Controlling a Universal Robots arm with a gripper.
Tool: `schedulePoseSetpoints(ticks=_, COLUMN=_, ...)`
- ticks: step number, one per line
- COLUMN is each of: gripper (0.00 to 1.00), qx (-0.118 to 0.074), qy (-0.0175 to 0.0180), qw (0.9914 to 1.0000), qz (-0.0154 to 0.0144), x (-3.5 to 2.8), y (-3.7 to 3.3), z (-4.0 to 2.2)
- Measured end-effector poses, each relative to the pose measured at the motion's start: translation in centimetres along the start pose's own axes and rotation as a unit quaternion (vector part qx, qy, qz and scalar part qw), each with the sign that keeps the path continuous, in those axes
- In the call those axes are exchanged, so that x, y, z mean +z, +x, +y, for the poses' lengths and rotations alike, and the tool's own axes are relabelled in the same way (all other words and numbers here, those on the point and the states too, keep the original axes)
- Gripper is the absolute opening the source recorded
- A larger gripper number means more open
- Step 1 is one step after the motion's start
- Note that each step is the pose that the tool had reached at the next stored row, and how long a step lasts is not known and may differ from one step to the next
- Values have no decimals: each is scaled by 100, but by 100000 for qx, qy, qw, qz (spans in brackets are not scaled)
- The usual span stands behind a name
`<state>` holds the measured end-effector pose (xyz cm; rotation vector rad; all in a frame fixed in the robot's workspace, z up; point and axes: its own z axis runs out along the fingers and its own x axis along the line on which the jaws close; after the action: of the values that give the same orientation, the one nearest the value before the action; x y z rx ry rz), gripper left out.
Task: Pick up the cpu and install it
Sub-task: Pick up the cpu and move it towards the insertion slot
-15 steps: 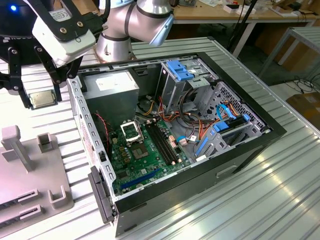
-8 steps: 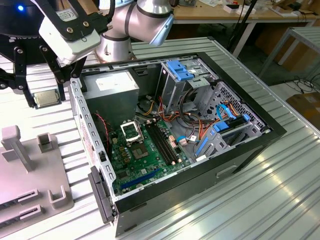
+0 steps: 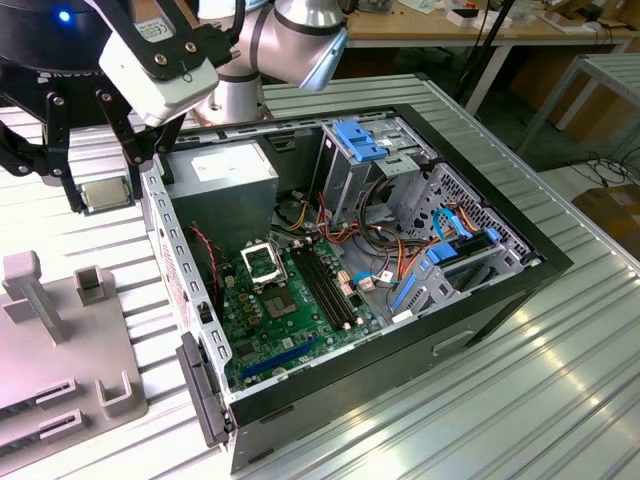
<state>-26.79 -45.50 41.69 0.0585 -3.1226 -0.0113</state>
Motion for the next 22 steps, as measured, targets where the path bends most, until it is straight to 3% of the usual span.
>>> schedulePoseSetpoints(ticks=22, gripper=48, qx=0, qy=-1, qw=100000, qz=1, x=-2, y=-361, z=-16)
